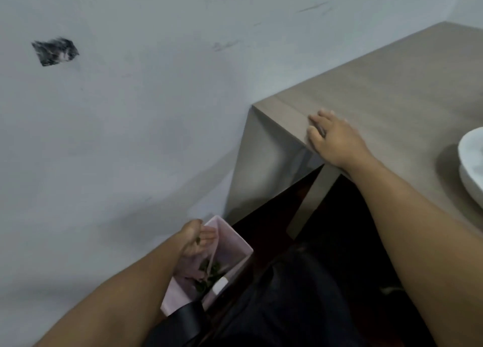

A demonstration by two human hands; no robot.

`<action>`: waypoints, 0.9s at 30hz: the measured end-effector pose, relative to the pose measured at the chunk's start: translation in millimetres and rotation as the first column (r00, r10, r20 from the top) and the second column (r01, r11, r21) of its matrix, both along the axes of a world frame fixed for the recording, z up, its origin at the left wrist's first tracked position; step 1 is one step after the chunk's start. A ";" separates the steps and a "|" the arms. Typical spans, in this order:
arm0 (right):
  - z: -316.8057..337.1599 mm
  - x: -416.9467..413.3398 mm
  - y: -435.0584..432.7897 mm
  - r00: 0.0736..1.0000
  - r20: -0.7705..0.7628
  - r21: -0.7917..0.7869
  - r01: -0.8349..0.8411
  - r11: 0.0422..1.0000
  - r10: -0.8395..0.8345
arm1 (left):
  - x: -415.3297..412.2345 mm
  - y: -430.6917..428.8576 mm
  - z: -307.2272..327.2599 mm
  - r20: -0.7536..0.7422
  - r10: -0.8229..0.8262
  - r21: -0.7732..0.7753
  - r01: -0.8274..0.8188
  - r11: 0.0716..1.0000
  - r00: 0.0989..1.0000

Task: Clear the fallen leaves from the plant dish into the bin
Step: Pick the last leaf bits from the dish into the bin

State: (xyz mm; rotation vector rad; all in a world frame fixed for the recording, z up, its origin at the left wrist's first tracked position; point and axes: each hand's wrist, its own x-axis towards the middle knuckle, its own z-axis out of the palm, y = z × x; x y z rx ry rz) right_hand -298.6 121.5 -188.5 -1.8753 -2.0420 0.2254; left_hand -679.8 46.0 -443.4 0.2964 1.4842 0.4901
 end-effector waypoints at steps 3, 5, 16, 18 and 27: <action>-1.2 1.2 0.9 1.000 0.013 -0.005 0.004 1.000 -0.004 | -15.6 -1.6 -12.8 -0.059 -0.135 -0.049 0.132 0.990 0.989; -1.4 0.9 1.3 1.000 0.013 -0.003 0.003 1.000 -0.003 | -17.5 0.5 -11.3 -0.048 -0.129 -0.029 0.128 0.991 0.990; 9.4 -4.1 -16.6 0.994 0.111 -0.166 0.002 0.986 0.016 | 79.8 21.8 118.5 -0.062 -0.558 0.254 0.554 0.793 0.827; 14.2 1.8 -27.6 0.995 0.089 -0.193 -0.033 0.981 0.051 | 99.4 28.0 154.0 -0.053 -0.611 0.349 0.588 0.730 0.790; 83.0 92.7 -113.8 0.992 -0.031 0.048 0.121 0.991 -0.120 | 202.5 47.0 302.3 -0.003 -0.778 0.699 0.558 0.447 0.628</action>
